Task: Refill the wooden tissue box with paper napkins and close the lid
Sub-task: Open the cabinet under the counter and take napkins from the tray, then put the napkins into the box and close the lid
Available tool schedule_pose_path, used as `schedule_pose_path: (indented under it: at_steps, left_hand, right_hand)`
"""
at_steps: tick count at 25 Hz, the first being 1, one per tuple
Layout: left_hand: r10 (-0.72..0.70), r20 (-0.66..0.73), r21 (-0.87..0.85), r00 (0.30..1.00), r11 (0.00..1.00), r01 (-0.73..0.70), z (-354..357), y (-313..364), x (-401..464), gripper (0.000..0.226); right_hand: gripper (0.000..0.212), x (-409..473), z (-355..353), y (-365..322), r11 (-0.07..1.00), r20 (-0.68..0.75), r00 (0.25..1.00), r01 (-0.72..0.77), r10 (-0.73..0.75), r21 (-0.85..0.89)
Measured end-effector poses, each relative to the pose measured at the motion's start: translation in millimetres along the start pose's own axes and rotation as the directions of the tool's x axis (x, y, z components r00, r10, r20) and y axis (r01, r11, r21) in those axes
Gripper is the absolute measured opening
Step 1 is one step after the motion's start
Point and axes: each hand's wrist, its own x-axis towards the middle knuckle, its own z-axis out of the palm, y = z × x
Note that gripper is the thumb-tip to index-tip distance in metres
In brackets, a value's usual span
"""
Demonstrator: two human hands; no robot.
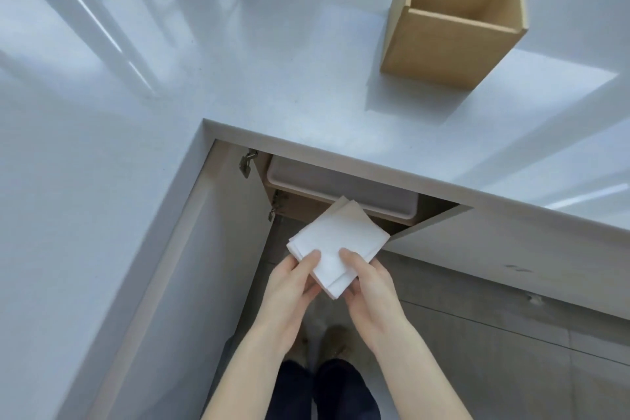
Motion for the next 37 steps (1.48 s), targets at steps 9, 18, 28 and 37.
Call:
schedule_pose_path:
  at_steps: [9, 18, 28, 37]
  left_hand:
    - [0.049, 0.003, 0.005, 0.999, 0.999, -0.049, -13, 29, -53, 0.033]
    - [0.172, 0.02, 0.188, 0.985, 0.967, -0.173, 12, 84, -102, 0.033]
    - [0.271, 0.16, 0.363, 0.949, 0.878, -0.312, 30, 126, -117, 0.027]
    - [0.23, 0.154, 0.371, 0.961, 0.888, -0.272, 98, 162, -68, 0.029]
  right_hand:
    - [0.021, -52, -7, -26, 0.997, 0.152, 0.988, -0.019, 0.031, -0.078]
    - [0.033, -117, 5, -58, 0.835, 0.167, 0.98, 0.183, -0.111, -0.518]
    - [0.025, -143, 12, -85, 0.813, 0.179, 0.939, 0.345, -0.295, -0.47]
    - [0.025, -101, 0, -161, 0.809, 0.138, 0.925, 0.377, -0.355, -0.45]
